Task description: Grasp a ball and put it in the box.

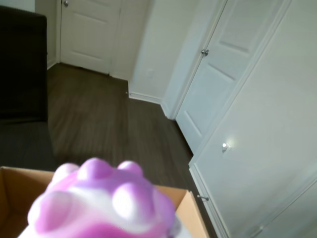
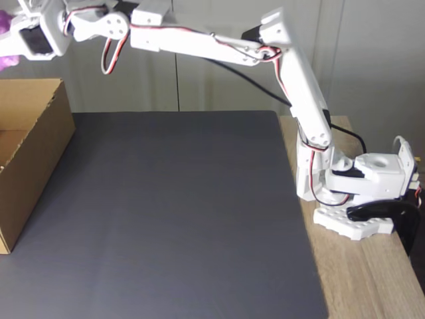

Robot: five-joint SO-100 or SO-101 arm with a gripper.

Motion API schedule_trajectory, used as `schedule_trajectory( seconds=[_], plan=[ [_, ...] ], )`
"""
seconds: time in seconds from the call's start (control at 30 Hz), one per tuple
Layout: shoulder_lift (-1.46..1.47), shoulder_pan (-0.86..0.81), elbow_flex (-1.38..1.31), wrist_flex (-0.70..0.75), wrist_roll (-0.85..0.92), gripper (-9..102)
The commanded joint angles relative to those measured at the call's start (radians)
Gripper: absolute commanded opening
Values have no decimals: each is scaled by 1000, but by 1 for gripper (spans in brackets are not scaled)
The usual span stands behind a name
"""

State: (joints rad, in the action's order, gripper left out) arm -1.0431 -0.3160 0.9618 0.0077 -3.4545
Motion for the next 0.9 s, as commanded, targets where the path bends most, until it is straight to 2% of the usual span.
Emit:
schedule_trajectory(
  seconds=[0.0, 0.07, 0.2, 0.4, 0.5, 0.63, 0.7, 0.87],
  plan=[
    [9, 6, -60, -86, 6, 25],
    [48, 6, -67, -130, 5, 26],
    [143, 5, -156, -132, 6, 27],
    [305, -2, -382, -77, 3, 29],
    [318, -8, -387, -75, 5, 35],
    [324, -20, -387, -77, -3, 53],
    [328, -25, -387, -75, -3, 56],
    [331, -28, -387, -67, -9, 54]
  ],
)
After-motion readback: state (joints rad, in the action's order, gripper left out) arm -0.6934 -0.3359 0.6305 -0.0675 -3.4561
